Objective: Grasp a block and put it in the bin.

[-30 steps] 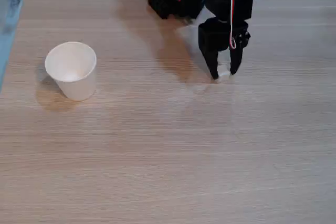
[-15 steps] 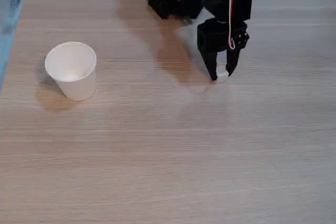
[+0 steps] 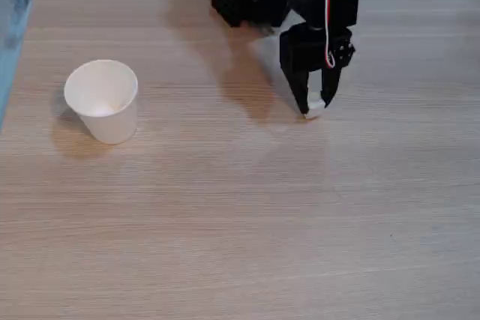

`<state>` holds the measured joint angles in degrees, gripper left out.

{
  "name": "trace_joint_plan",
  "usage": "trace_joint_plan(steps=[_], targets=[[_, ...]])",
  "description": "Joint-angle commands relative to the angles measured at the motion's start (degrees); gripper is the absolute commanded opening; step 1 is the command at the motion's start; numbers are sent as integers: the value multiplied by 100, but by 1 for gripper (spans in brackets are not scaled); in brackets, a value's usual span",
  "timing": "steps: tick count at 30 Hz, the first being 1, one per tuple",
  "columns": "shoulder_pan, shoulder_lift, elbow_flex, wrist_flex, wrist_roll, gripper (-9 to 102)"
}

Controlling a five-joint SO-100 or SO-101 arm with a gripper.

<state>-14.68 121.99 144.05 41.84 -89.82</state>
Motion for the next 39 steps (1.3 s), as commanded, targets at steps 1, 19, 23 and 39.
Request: trace_joint_plan(steps=[1,19,23,39], targets=[[193,299,-404,237,-97,2],[2320,1406,-1415,1037,-1002,3],[2927,1529,-1450,1072,-1020,4],[4456,1354,-2215,879,-1195,1]])
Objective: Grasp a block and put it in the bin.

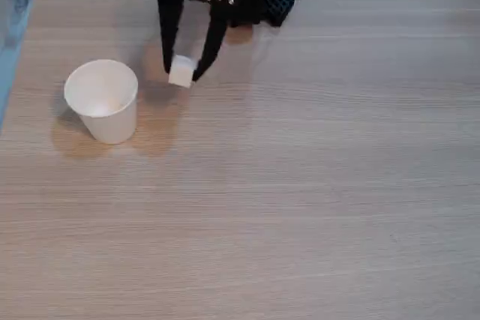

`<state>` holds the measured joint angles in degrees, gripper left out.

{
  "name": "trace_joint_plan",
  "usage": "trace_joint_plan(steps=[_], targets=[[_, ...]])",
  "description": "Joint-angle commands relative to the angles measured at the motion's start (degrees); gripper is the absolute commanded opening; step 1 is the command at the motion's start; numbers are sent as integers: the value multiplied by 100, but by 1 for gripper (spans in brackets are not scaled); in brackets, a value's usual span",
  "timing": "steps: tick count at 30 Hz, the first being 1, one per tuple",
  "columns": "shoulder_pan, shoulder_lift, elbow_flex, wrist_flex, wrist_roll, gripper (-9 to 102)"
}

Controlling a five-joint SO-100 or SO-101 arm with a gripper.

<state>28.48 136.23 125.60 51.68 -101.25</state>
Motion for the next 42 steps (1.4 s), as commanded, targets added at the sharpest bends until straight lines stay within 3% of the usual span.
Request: trace_joint_plan(steps=[1,23,32,35,37,42], targets=[[193,-141,-448,-132,-62,1],[1740,-1160,-659,-677,18,1],[1837,-1327,-668,-747,35,2],[1819,-1327,-633,-756,35,8],[1802,-1327,-598,-747,-18,18],[1758,-1301,-510,-809,-18,24]])
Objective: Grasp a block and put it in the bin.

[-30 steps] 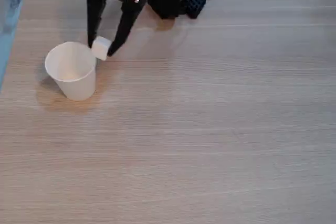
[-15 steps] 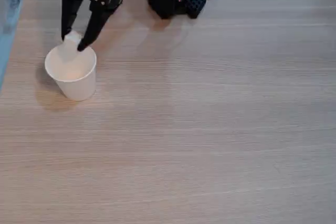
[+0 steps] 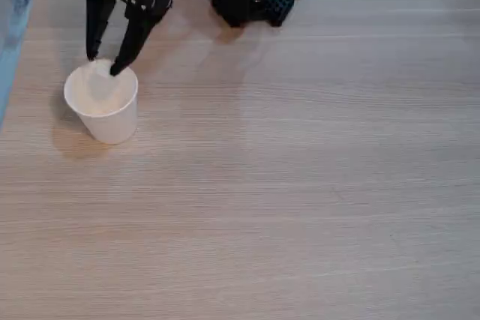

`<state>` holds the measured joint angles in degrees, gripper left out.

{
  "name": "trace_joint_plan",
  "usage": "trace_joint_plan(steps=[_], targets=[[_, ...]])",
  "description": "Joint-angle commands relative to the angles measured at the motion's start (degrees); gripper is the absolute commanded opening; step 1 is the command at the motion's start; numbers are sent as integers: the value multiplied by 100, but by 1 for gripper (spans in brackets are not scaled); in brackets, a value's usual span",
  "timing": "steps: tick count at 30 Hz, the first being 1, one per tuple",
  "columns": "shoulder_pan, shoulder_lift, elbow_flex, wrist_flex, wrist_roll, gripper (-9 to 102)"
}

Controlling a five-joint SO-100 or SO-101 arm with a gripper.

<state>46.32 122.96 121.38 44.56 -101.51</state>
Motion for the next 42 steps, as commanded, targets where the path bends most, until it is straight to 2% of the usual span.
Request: trace_joint_plan(steps=[1,22,31,38,42], targets=[[-26,35,-70,-114,26,25],[-62,141,-18,-132,-9,27],[-158,290,-18,0,44,19],[-527,642,97,229,396,1],[-844,949,272,431,606,0]])
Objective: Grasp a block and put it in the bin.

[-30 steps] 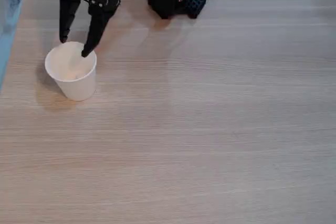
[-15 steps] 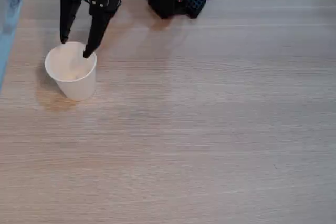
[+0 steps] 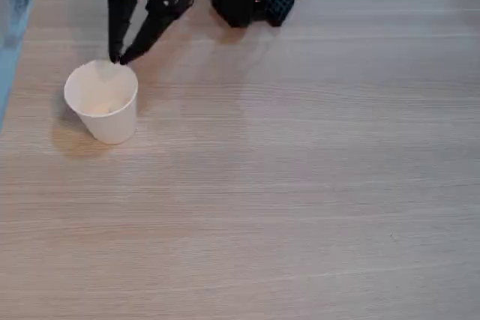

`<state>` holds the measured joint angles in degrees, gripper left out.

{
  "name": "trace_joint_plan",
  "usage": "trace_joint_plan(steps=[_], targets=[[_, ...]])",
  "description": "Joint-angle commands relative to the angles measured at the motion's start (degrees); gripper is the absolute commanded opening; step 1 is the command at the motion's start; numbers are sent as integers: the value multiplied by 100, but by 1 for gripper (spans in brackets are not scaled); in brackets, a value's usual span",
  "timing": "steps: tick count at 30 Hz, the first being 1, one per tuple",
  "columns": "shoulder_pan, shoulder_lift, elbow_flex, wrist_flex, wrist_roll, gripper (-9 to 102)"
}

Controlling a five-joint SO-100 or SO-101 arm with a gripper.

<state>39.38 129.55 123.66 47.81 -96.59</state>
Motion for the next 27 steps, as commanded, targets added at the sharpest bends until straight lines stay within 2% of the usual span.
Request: trace_joint_plan(steps=[1,7,15,27], targets=[[-246,387,105,167,158,0],[-949,1011,527,580,404,0],[-2145,1626,1037,1538,888,0],[-3639,2856,2391,1731,1116,0]])
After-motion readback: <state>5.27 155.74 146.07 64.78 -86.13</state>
